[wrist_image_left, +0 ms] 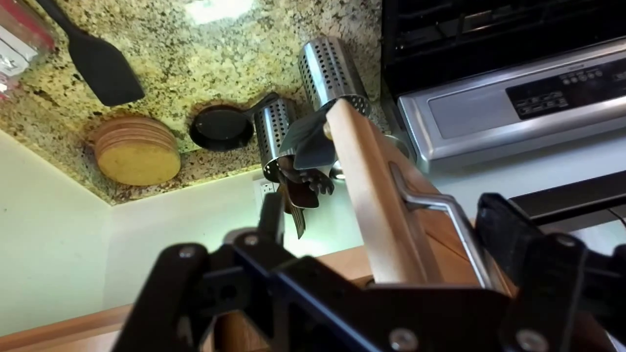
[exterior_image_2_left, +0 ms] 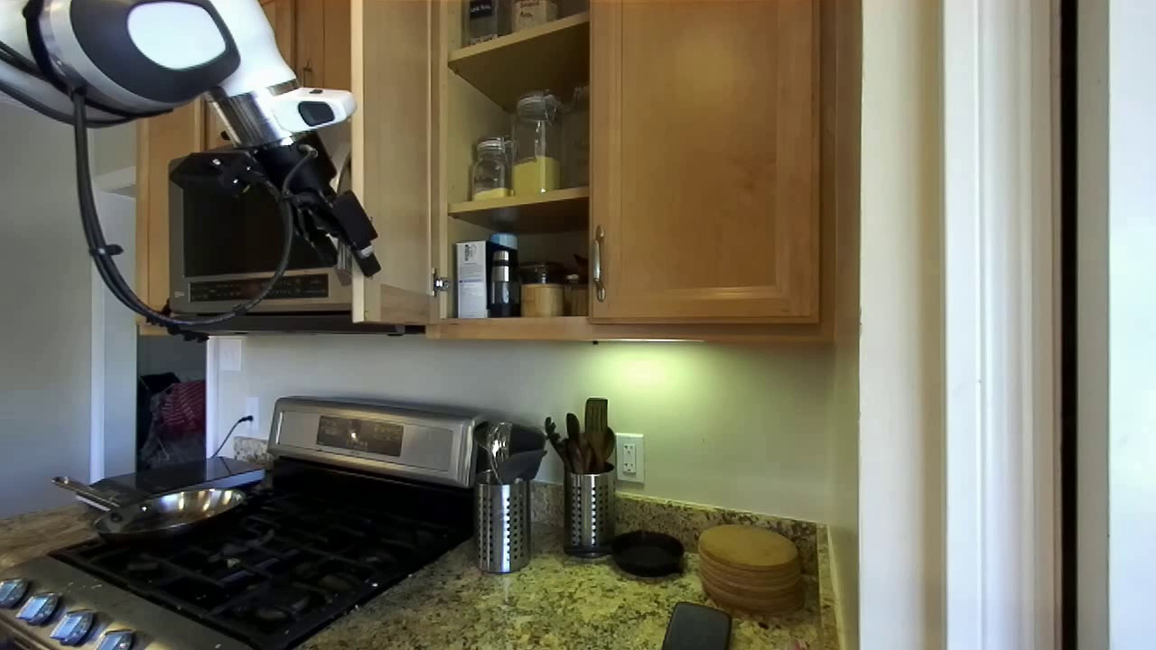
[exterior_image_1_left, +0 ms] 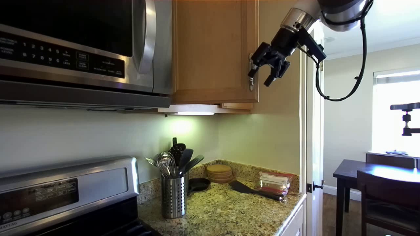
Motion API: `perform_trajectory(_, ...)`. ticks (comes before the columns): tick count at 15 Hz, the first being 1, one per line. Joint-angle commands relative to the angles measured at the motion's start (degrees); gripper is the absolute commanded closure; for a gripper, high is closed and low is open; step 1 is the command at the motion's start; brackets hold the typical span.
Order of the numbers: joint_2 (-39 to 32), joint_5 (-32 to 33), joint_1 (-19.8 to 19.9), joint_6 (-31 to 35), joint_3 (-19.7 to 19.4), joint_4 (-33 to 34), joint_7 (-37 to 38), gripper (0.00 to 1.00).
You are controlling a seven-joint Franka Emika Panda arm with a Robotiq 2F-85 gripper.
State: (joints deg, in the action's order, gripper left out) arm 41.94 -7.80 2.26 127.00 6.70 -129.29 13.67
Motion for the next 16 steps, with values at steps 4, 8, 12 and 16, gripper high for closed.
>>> perform_trajectory(4,0.8,6.1,3.5,7.0,1.9,-2.4,3.4,0.0)
perform_trajectory(8,0.5,11.7,6.7,10.2,2.6,-3.4,4.6,0.0)
perform_trajectory(12,0.0,17.1,9.7,12.0,3.4,-3.9,6.1,0.0)
perform_trajectory(16,-0.1,18.8,9.9,10.0,2.9,-3.8,5.9,0.0)
